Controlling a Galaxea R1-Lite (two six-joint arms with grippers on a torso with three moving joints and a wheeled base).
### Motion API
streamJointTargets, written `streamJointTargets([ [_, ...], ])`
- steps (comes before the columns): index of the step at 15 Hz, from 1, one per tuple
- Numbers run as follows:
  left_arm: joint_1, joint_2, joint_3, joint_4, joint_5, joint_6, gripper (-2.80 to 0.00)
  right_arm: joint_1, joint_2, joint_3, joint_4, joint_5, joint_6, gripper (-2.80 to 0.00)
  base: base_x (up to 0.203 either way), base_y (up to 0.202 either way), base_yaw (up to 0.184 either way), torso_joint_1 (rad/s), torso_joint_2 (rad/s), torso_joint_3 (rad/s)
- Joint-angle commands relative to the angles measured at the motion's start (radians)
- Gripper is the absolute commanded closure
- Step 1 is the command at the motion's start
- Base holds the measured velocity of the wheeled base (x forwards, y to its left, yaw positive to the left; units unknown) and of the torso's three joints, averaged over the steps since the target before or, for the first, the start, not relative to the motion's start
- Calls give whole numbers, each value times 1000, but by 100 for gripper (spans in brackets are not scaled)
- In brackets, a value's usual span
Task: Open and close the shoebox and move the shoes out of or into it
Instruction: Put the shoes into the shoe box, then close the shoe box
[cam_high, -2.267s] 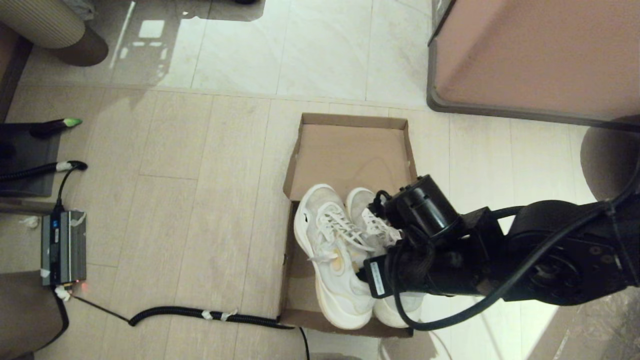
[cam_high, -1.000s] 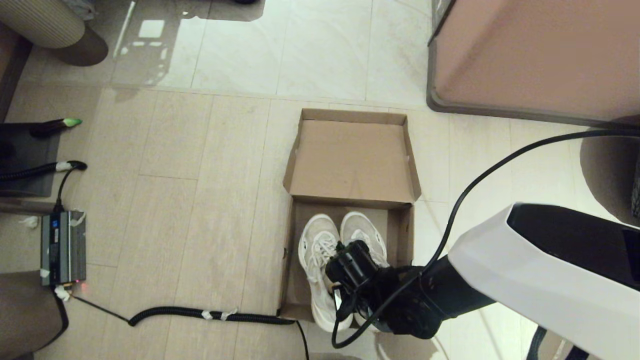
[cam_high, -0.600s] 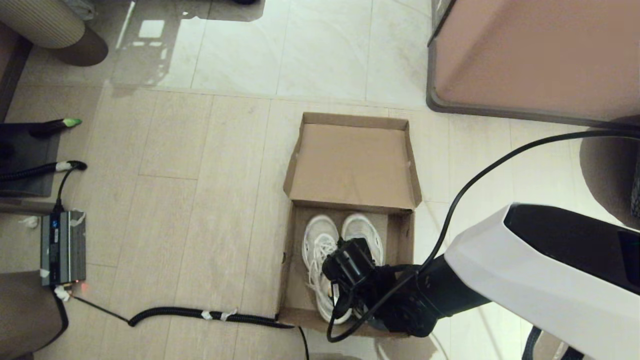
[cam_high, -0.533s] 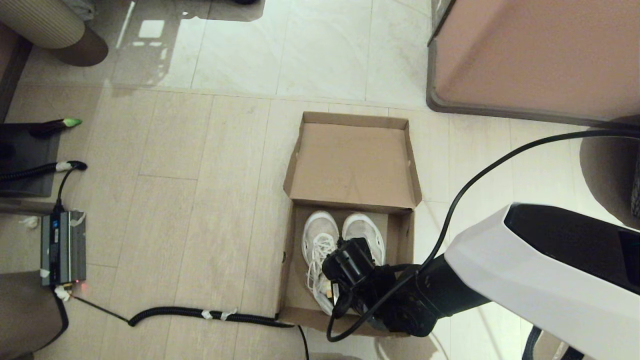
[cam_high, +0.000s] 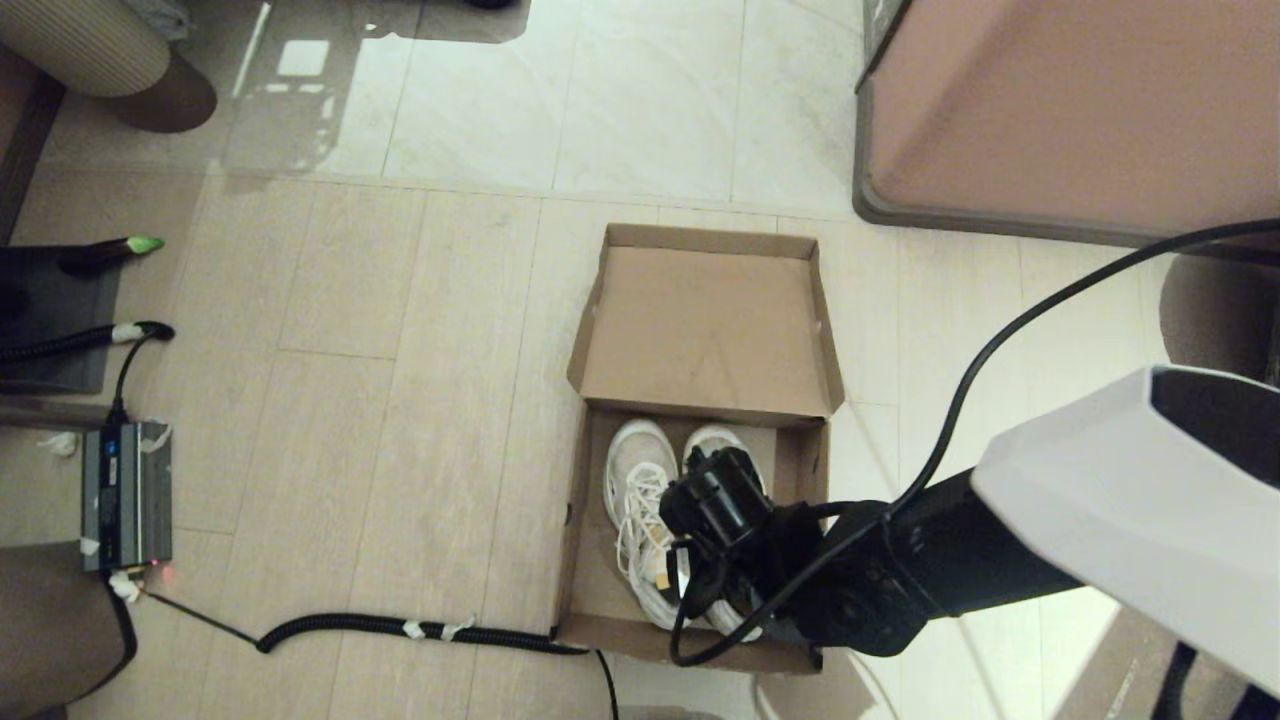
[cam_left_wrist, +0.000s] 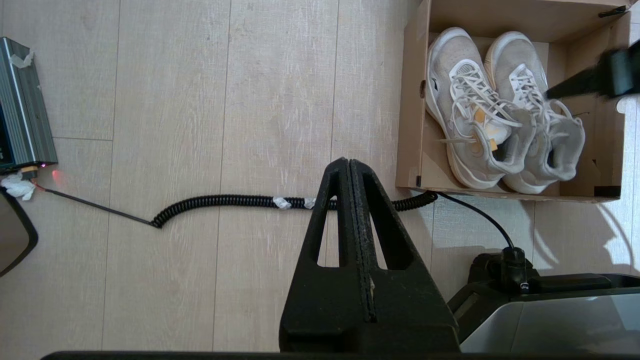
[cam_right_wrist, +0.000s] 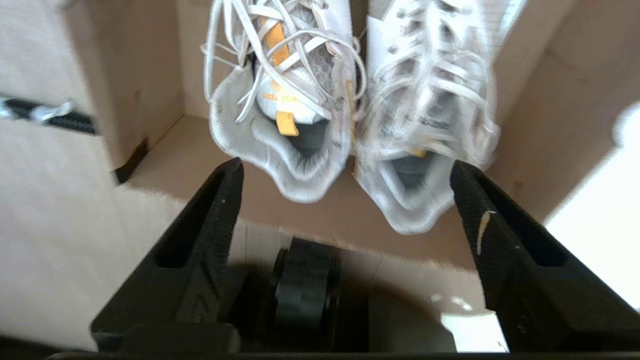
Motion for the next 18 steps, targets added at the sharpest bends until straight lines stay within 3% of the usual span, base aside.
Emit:
streamJointTargets([
  [1,0,0,0,-1,0,0,0,0,-173,15,55,21,8,-280,0,0,0,0,0,0],
  [3,0,0,0,-1,0,2,0,-3,-310,60,104,41,7,-280,0,0,0,0,0,0],
  [4,0,0,0,-3,0,8,0,-7,-371,90,121,46,1,0,0,0,0,0,0,0],
  [7,0,19,-111,41,-3,15,0,-74,-516,189,157,54,-26,0,0,0,0,0,0,0],
  [11,-25,351,-296,88,-8,-11,0,-342,-550,192,164,123,-41,0,0,0,0,0,0,0],
  [13,-42,600,-389,53,-11,-85,0,-519,-547,170,169,244,-84,0,0,0,0,0,0,0],
  [15,-45,870,-487,-10,-34,-181,0,-708,-523,144,211,458,-187,0,0,0,0,0,0,0],
  [16,-39,995,-531,-35,-59,-213,0,-775,-488,129,227,542,-240,0,0,0,0,0,0,0],
  [18,-11,1250,-613,-82,-143,-242,0,-822,-369,76,244,607,-290,0,0,0,0,0,0,0],
])
